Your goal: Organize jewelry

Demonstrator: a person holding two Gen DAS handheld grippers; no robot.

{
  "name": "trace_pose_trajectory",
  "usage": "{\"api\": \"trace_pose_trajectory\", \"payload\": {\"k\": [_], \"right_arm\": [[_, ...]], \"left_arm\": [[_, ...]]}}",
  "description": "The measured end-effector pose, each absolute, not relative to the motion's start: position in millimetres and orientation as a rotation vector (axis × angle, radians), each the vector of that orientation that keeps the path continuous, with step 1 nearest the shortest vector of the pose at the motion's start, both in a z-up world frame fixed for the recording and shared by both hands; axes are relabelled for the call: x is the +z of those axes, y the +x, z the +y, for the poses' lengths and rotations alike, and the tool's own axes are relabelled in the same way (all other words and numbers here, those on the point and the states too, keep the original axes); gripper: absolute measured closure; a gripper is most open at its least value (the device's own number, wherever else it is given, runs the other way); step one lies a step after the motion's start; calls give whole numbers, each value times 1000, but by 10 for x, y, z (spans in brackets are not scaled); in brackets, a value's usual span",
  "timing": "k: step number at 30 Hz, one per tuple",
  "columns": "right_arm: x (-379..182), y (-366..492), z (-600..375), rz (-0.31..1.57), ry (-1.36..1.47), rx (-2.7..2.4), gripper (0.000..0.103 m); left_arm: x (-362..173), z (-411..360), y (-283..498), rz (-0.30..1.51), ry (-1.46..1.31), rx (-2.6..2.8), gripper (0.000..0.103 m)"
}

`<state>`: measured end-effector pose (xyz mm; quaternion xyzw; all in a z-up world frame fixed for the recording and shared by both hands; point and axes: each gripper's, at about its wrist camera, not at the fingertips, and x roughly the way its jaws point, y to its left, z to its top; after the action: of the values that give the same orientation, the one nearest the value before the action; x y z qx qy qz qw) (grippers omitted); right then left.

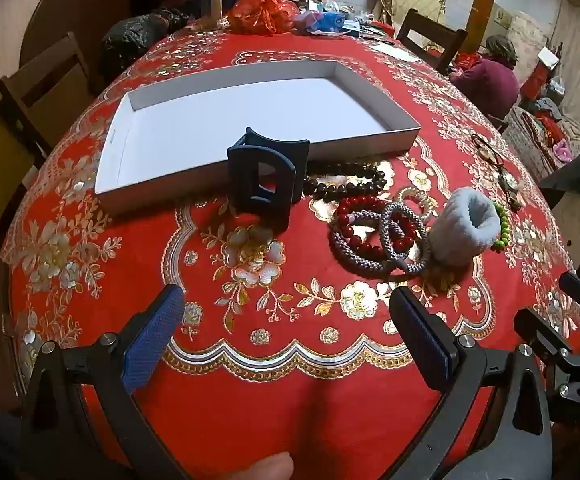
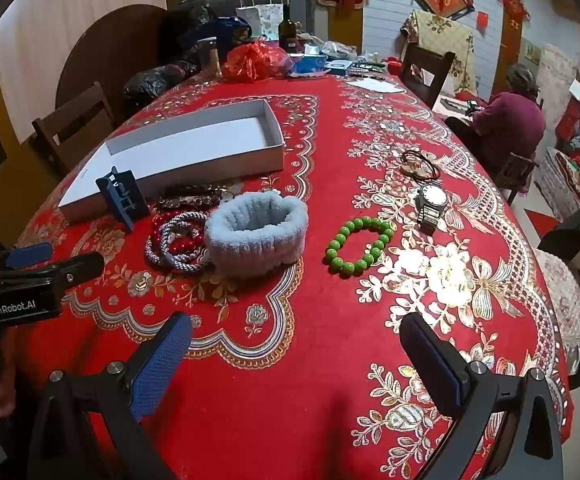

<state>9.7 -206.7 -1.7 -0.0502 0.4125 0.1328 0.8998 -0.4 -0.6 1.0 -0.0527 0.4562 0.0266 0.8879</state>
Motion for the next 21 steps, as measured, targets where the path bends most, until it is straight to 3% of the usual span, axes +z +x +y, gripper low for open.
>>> {"api": "trace_pose_trajectory", "payload": {"k": [21], "right_arm": [[-4, 61, -2040, 849, -99, 302, 0]], "left_arm": [[-38, 12, 9, 959, -104, 77, 1]]}}
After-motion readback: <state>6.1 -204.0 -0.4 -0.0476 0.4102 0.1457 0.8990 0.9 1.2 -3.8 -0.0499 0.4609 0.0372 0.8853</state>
